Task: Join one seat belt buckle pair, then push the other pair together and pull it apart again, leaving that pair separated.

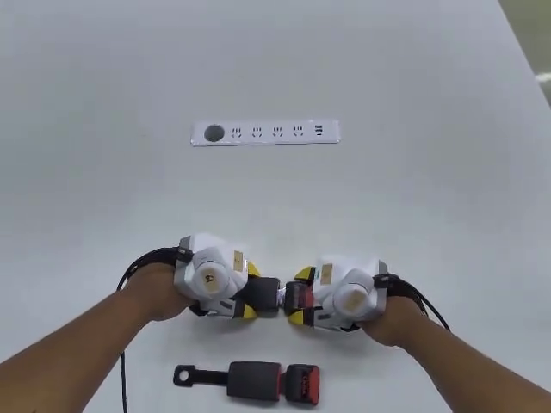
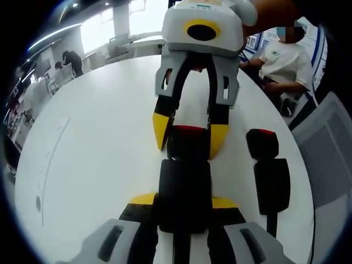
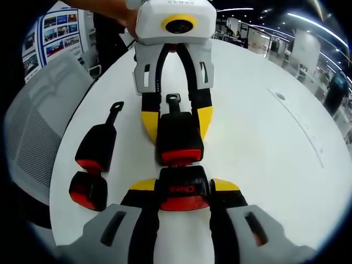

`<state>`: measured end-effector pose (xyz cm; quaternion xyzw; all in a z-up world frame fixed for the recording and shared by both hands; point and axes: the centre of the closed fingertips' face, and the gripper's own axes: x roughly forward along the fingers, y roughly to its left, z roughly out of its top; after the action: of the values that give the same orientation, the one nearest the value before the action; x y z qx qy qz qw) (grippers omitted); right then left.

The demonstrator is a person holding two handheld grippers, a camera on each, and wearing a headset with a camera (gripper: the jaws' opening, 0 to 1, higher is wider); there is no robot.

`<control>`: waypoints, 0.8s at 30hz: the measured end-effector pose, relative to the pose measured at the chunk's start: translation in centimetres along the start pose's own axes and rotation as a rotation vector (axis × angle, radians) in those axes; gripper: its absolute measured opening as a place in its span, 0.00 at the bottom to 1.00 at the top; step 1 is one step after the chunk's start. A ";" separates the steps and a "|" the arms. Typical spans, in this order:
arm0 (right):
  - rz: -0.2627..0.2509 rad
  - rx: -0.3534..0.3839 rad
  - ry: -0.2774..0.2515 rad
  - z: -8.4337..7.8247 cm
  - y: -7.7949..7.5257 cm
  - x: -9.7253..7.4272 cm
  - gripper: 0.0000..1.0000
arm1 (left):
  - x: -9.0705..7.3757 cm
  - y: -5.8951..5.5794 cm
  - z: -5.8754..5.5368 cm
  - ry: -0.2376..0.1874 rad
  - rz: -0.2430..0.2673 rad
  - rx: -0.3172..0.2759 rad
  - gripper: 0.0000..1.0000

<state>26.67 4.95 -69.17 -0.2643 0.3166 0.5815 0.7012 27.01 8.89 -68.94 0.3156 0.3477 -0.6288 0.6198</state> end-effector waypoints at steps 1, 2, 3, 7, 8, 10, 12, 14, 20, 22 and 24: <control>0.000 0.001 0.001 0.0 0.0 0.0 0.33 | 0.0 0.0 0.0 0.000 0.001 -0.001 0.34; 0.000 0.000 0.001 -0.1 0.0 0.0 0.33 | 0.0 0.0 0.0 0.000 0.002 -0.002 0.34; 0.000 0.000 0.002 -0.1 0.0 -0.1 0.33 | 0.0 0.0 0.0 0.000 0.002 -0.002 0.34; 0.001 0.003 0.002 -0.8 -0.2 -0.3 0.33 | 0.0 0.1 -0.2 -0.002 0.002 -0.002 0.34; -0.001 0.004 -0.001 -1.0 -0.1 -0.6 0.33 | 0.0 0.1 -0.2 -0.002 0.002 -0.003 0.34; -0.003 0.005 0.002 -1.2 -0.2 -0.7 0.33 | 0.0 0.1 -0.2 -0.002 0.004 -0.005 0.34; -0.004 0.007 0.004 -1.3 -0.3 -0.7 0.33 | 0.0 0.1 -0.1 -0.003 0.007 -0.010 0.34; -0.008 0.012 -0.001 -1.4 -0.3 -0.8 0.33 | 0.0 0.1 -0.2 0.002 0.008 -0.009 0.34; -0.005 0.014 0.001 -1.8 -0.2 -1.5 0.33 | -0.1 0.1 -0.1 0.016 0.007 -0.003 0.34; -0.007 0.022 0.002 -2.2 -0.2 -1.9 0.33 | -0.1 0.1 0.0 0.016 0.008 -0.004 0.34; -0.014 0.021 0.005 -2.9 -0.5 -2.2 0.33 | -0.1 0.2 -0.1 0.019 0.009 -0.003 0.34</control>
<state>26.47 1.36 -69.43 -0.2606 0.3227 0.5725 0.7073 27.16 9.00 -68.94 0.3220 0.3532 -0.6225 0.6197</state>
